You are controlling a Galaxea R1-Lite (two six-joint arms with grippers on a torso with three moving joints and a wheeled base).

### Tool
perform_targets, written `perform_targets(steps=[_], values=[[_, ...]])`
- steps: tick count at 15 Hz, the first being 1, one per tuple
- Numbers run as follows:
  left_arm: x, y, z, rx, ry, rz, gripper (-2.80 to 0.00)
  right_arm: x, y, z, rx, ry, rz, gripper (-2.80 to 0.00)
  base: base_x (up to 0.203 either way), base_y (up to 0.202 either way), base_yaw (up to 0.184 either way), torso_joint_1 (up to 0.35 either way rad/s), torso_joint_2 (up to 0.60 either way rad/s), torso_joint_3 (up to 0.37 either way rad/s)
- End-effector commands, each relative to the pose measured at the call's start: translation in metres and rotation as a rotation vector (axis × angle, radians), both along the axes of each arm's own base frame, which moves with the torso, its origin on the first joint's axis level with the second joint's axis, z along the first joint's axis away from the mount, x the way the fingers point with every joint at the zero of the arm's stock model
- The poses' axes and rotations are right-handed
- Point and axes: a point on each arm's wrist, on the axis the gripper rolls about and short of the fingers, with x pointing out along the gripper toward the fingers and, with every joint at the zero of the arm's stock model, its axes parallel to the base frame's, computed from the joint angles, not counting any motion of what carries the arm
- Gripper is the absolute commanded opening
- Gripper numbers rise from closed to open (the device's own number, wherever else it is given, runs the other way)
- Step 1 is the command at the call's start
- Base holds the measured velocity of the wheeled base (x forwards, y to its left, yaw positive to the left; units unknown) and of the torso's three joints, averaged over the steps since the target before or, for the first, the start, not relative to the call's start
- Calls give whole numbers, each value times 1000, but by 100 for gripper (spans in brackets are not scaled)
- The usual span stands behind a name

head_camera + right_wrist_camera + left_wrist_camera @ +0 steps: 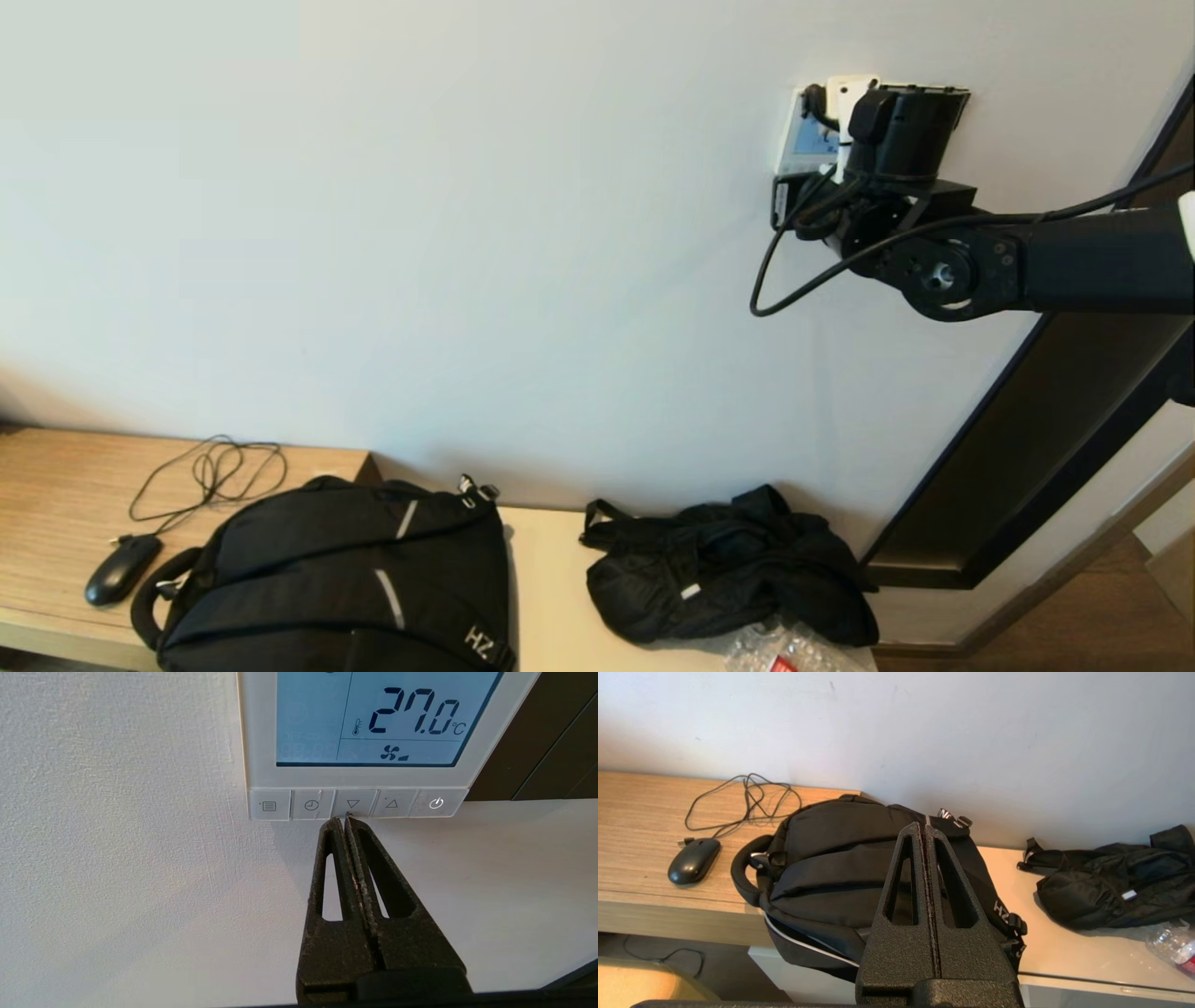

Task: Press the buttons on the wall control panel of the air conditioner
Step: Press the temperature decrease button

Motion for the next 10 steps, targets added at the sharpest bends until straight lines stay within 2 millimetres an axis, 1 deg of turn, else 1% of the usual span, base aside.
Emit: perform_targets(steps=[1,5,8,10], values=[[0,0,0,-1,-1,1,-280,-1,1,4,4,-14,0,-280,0,0,0,0,0,0],[0,0,0,0,1,1,-280,-13,-2,14,9,-29,2,-280,0,0,0,0,0,0],[0,0,0,0,0,1,-280,-19,-4,15,7,-24,2,-280,0,0,0,0,0,0],[0,0,0,0,1,1,-280,-19,-5,13,5,-18,1,-280,0,0,0,0,0,0]])
